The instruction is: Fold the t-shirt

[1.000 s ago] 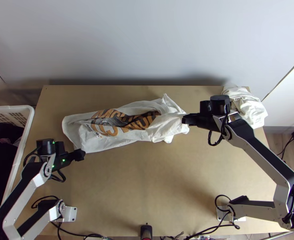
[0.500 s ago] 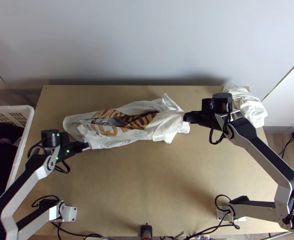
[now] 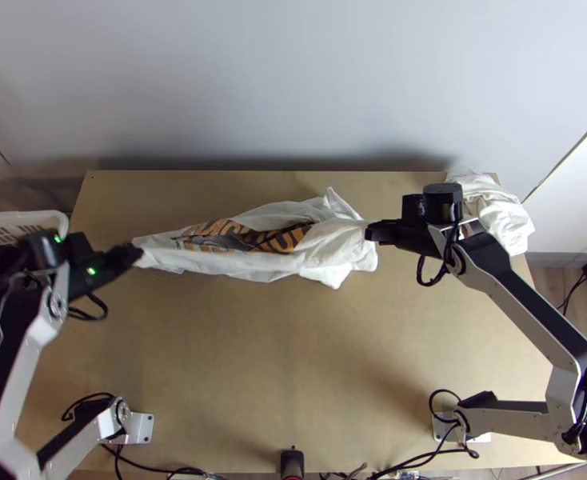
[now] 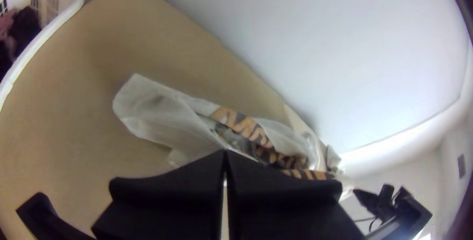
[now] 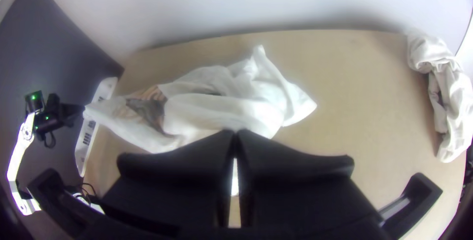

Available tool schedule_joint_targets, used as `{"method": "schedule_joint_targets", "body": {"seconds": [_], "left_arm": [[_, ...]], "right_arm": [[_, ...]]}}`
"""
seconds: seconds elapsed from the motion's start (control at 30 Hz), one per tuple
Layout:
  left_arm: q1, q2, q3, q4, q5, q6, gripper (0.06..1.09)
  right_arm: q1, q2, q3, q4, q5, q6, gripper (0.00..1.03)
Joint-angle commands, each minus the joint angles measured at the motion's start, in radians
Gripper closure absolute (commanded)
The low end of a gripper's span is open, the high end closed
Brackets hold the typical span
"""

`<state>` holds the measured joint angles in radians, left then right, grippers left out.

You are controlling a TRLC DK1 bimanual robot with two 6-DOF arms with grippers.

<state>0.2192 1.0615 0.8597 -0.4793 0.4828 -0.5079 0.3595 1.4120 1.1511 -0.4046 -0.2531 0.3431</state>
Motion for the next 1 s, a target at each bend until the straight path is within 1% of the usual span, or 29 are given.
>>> {"method": "schedule_joint_targets", "body": {"seconds": [0.0,0.03,0.1,0.2,0.3,0.4,0.5,0.53,0.57,0.67,0.73,0.8,0.87,0.97], "left_arm": [[0.218,0.288,0.124,0.074,0.068,-0.113,1.05],[0.233,0.336,0.147,0.087,0.065,-0.135,1.05],[0.266,0.425,0.188,0.11,0.019,-0.175,1.05],[0.312,0.512,0.203,0.211,0.004,-0.27,1.05],[0.313,0.563,0.203,0.289,-0.026,-0.322,1.05],[0.282,0.595,0.199,0.288,-0.027,-0.316,1.05],[0.252,0.572,0.173,0.278,-0.023,-0.288,1.03],[0.244,0.557,0.16,0.278,-0.019,-0.285,0.98],[0.238,0.54,0.15,0.275,-0.018,-0.284,0.9],[0.212,0.494,0.128,0.234,0.002,-0.265,0.55],[0.195,0.457,0.111,0.194,0.03,-0.245,0.37],[0.178,0.408,0.085,0.169,0.05,-0.225,0.22],[0.164,0.361,0.056,0.166,0.053,-0.225,0.19],[0.146,0.293,0.029,0.127,0.062,-0.205,0.19]], "right_arm": [[0.013,0.007,-0.002,-0.003,0.0,0.0,1.0],[0.013,0.005,-0.008,-0.005,0.0,0.0,1.0],[0.016,-0.001,-0.025,-0.005,0.0,0.002,1.0],[0.024,-0.012,-0.057,-0.005,0.002,0.004,1.0],[0.033,-0.024,-0.087,-0.005,0.002,0.005,1.0],[0.035,-0.031,-0.102,-0.005,0.002,0.008,1.0],[0.035,-0.041,-0.114,-0.003,0.003,0.013,1.0],[0.035,-0.042,-0.12,0.0,0.003,0.016,1.0],[0.035,-0.042,-0.125,0.003,0.003,0.017,1.0],[0.033,-0.042,-0.134,0.01,0.003,0.02,1.0],[0.033,-0.042,-0.139,0.021,0.003,0.025,1.0],[0.035,-0.042,-0.143,0.023,0.003,0.028,1.0],[0.033,-0.042,-0.149,0.026,0.003,0.028,1.0],[0.032,-0.041,-0.154,0.029,0.003,0.027,1.0]]}}
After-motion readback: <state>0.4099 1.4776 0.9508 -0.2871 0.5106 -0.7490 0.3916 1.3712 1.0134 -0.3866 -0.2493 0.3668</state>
